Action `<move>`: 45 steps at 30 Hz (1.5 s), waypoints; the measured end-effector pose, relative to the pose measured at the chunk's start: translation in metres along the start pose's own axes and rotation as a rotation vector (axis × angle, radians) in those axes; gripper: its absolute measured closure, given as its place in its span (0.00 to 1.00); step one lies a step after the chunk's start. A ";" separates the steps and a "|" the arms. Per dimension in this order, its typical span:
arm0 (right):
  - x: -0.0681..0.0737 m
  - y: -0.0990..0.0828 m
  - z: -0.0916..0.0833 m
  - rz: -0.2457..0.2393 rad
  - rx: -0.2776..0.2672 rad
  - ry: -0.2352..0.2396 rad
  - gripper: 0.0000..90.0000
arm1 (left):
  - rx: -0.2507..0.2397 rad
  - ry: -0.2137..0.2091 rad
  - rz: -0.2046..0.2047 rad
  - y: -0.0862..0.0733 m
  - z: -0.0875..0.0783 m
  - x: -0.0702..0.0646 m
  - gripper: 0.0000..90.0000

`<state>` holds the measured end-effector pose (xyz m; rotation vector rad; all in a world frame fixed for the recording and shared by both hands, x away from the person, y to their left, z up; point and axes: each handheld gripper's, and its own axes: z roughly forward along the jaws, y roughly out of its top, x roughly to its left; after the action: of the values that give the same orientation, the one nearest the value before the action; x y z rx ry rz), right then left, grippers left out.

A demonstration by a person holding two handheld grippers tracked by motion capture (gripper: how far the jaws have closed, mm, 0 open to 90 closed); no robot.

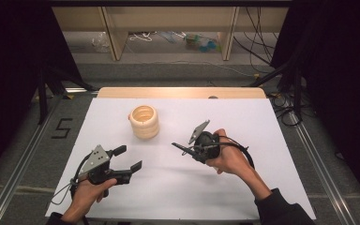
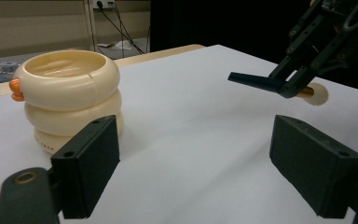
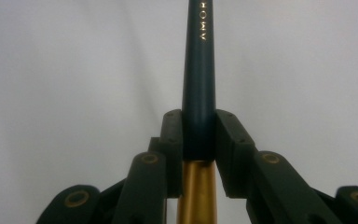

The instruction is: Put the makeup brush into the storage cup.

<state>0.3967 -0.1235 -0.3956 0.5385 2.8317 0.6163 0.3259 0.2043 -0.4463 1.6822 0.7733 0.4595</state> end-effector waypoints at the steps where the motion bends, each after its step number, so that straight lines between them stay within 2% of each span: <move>1: 0.004 -0.002 0.000 -0.007 -0.011 0.003 0.83 | 0.010 0.005 -0.001 0.000 0.000 -0.001 0.18; 2: 0.008 -0.003 -0.001 -0.009 -0.023 0.000 0.83 | 0.014 0.000 0.006 0.000 0.000 -0.001 0.18; 4: 0.015 -0.004 0.000 -0.027 -0.011 0.017 0.83 | 0.015 -0.008 0.001 -0.001 0.001 -0.002 0.18; 6: 0.018 -0.004 0.000 -0.036 -0.015 0.015 0.83 | 0.016 -0.014 0.003 -0.001 0.002 -0.003 0.18; 7: 0.024 -0.002 -0.001 -0.059 -0.015 0.024 0.83 | 0.022 -0.018 0.002 -0.001 0.002 -0.005 0.18; 8: 0.026 0.000 -0.001 -0.077 -0.018 0.020 0.83 | 0.026 -0.026 0.017 -0.001 0.003 -0.005 0.18; 10: 0.030 0.002 0.001 -0.103 -0.005 0.029 0.83 | 0.033 -0.040 0.007 -0.001 0.004 -0.007 0.18; 11: 0.030 0.002 0.001 -0.103 -0.005 0.029 0.83 | 0.033 -0.040 0.007 -0.001 0.004 -0.007 0.18; 13: 0.035 0.004 0.003 -0.136 0.017 0.040 0.83 | 0.043 -0.068 0.029 -0.001 0.008 -0.012 0.18; 14: 0.036 0.005 0.003 -0.146 0.011 0.045 0.83 | 0.043 -0.068 0.029 -0.001 0.008 -0.012 0.18; 18: 0.040 0.005 0.002 -0.169 0.010 0.049 0.83 | 0.057 -0.113 0.043 0.000 0.015 -0.020 0.18; 21: 0.043 0.006 0.002 -0.186 0.010 0.053 0.83 | 0.070 -0.117 0.063 0.000 0.018 -0.023 0.18; 22: 0.046 0.007 0.003 -0.197 0.014 0.057 0.83 | 0.088 -0.120 0.100 0.002 0.021 -0.026 0.18; 23: 0.046 0.007 0.003 -0.197 0.014 0.057 0.83 | 0.088 -0.120 0.100 0.002 0.021 -0.026 0.18; 24: 0.047 0.007 0.005 -0.204 0.016 0.067 0.83 | 0.085 -0.146 0.092 0.002 0.024 -0.030 0.18; 27: 0.048 0.007 0.005 -0.210 0.020 0.061 0.83 | 0.098 -0.163 0.098 0.002 0.027 -0.033 0.18; 29: 0.050 0.008 0.006 -0.227 0.020 0.063 0.83 | 0.120 -0.181 0.111 0.002 0.029 -0.036 0.18; 30: 0.053 0.009 0.006 -0.239 0.028 0.056 0.83 | 0.136 -0.205 0.112 0.002 0.032 -0.040 0.18; 31: 0.054 0.009 0.006 -0.254 0.040 0.048 0.83 | 0.136 -0.205 0.112 0.002 0.032 -0.040 0.18; 33: 0.057 0.011 0.008 -0.276 0.038 0.046 0.83 | 0.168 -0.230 0.121 0.001 0.036 -0.045 0.18; 34: 0.058 0.011 0.009 -0.281 0.042 0.047 0.83 | 0.178 -0.240 0.139 0.001 0.038 -0.045 0.18; 35: 0.058 0.011 0.009 -0.281 0.042 0.047 0.83 | 0.178 -0.240 0.139 0.001 0.038 -0.045 0.18; 36: 0.061 0.012 0.010 -0.308 0.043 0.057 0.83 | 0.208 -0.254 0.137 0.001 0.040 -0.049 0.18; 39: 0.065 0.013 0.012 -0.339 0.064 0.056 0.83 | 0.254 -0.275 0.186 0.000 0.044 -0.053 0.18; 40: 0.066 0.013 0.012 -0.343 0.070 0.061 0.83 | 0.267 -0.285 0.199 0.000 0.045 -0.055 0.18; 41: 0.068 0.013 0.012 -0.325 0.076 0.063 0.83 | 0.267 -0.285 0.199 0.000 0.045 -0.055 0.18; 42: 0.068 0.013 0.013 -0.341 0.071 0.070 0.83 | 0.289 -0.296 0.207 0.000 0.047 -0.057 0.18; 43: 0.068 0.013 0.013 -0.341 0.071 0.070 0.83 | 0.289 -0.296 0.207 0.000 0.047 -0.057 0.19; 44: 0.072 0.013 0.013 -0.313 0.084 0.070 0.83 | 0.296 -0.299 0.206 0.000 0.048 -0.059 0.19; 45: 0.072 0.013 0.014 -0.339 0.085 0.074 0.83 | 0.316 -0.299 0.217 0.000 0.049 -0.059 0.20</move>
<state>0.3387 -0.0789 -0.4106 0.0427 2.9302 0.4612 0.3168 0.1287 -0.4527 2.0847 0.4612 0.2306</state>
